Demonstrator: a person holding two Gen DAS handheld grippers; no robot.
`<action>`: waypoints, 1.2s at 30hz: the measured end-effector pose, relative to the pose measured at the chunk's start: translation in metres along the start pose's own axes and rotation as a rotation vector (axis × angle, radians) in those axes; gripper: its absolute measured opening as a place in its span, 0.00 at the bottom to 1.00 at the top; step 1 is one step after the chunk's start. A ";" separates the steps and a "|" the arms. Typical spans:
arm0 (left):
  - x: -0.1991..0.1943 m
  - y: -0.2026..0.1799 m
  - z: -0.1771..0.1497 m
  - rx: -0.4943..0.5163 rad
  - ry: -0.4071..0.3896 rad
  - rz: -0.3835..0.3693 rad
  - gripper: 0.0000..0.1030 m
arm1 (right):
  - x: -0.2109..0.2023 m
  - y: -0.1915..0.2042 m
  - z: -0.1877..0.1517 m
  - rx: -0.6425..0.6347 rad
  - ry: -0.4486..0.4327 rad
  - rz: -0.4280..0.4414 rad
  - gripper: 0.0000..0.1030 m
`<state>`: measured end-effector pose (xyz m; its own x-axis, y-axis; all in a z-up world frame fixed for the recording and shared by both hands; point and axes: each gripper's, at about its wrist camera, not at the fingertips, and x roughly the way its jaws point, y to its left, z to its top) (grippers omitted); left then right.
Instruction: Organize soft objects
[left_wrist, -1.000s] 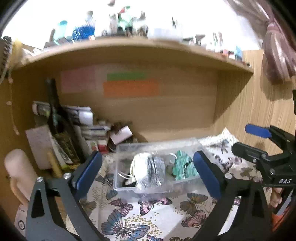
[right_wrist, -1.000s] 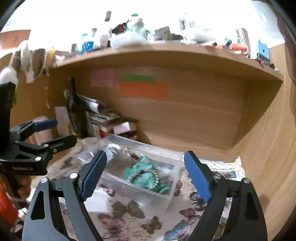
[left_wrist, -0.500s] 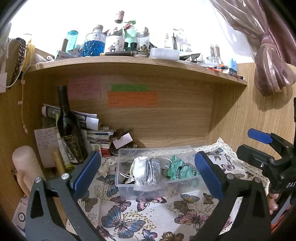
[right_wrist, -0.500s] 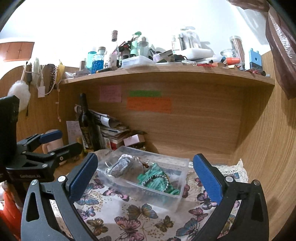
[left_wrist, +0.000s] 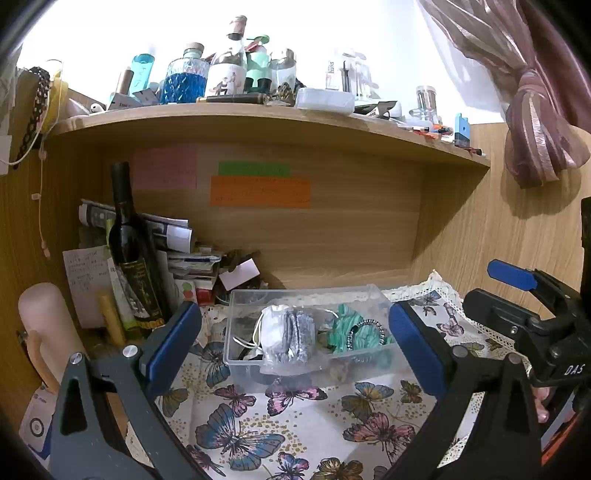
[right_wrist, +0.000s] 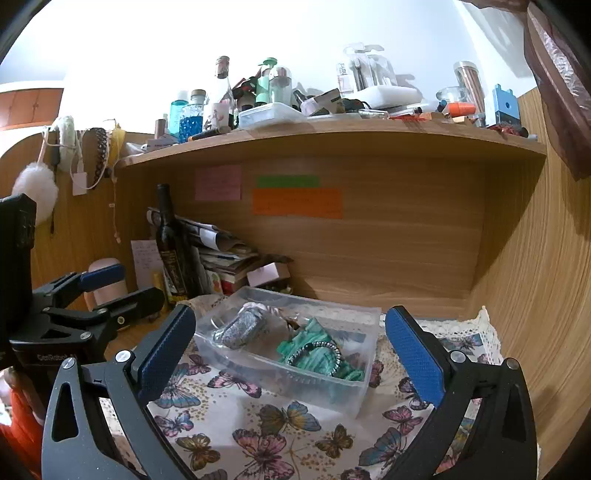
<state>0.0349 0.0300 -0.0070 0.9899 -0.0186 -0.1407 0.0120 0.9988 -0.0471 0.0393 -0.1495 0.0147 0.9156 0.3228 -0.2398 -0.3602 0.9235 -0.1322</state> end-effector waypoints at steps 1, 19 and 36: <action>0.001 0.000 0.000 -0.002 0.002 0.001 1.00 | 0.000 0.000 0.000 0.001 0.000 0.000 1.00; 0.003 0.001 -0.002 -0.006 0.012 -0.005 1.00 | 0.001 -0.003 -0.001 0.016 0.002 -0.001 1.00; -0.005 -0.005 0.000 0.013 -0.015 -0.013 1.00 | -0.003 -0.003 -0.001 0.035 0.000 0.000 1.00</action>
<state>0.0298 0.0247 -0.0058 0.9916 -0.0311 -0.1254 0.0268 0.9990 -0.0364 0.0374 -0.1532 0.0148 0.9157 0.3223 -0.2401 -0.3534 0.9302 -0.0989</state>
